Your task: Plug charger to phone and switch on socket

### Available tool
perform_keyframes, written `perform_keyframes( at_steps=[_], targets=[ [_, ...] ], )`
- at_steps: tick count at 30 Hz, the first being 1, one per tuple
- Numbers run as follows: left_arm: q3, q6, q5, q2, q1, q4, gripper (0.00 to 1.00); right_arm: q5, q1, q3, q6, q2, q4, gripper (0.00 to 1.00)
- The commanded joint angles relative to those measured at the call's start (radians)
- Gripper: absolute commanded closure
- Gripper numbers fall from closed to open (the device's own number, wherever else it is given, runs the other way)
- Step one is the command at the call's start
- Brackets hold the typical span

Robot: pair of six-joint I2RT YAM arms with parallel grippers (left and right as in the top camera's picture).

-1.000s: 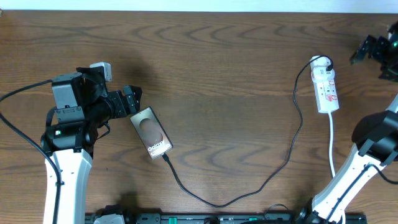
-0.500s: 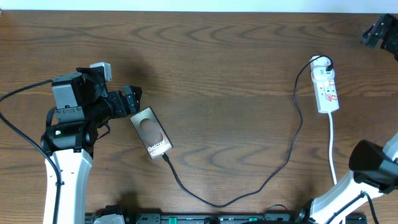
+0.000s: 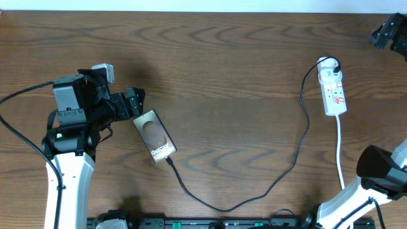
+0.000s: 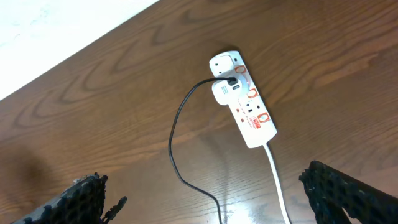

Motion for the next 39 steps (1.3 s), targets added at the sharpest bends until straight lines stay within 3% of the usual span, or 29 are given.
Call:
perform_keyframes(
  at_steps=[1,13,17,22,26,32,39],
  targets=[
    [0.015,0.017,0.013,-0.006,0.003,0.001,0.09,-0.006,0.003,0.006,0.012,0.001,-0.003,0.01],
    [0.015,0.017,0.013,-0.014,0.000,-0.020,0.09,-0.006,0.003,0.006,0.012,0.001,-0.003,0.01],
    [-0.006,0.021,-0.148,-0.073,-0.003,-0.135,0.10,-0.006,0.003,0.006,0.012,0.001,-0.003,0.01],
    [-0.122,0.021,-0.213,-0.240,-0.003,-0.117,0.10,-0.006,0.003,0.006,0.012,0.001,-0.003,0.01],
    [-0.263,0.021,-0.196,-0.419,-0.003,0.053,0.10,-0.006,0.003,0.006,0.012,0.001,-0.003,0.01],
    [-0.553,0.021,-0.171,-0.745,-0.003,0.469,0.10,-0.006,0.003,0.006,0.012,0.001,-0.003,0.01],
    [-0.789,0.023,-0.171,-0.909,-0.003,0.871,0.10,-0.006,0.003,0.006,0.012,0.001,-0.003,0.01]
  ],
)
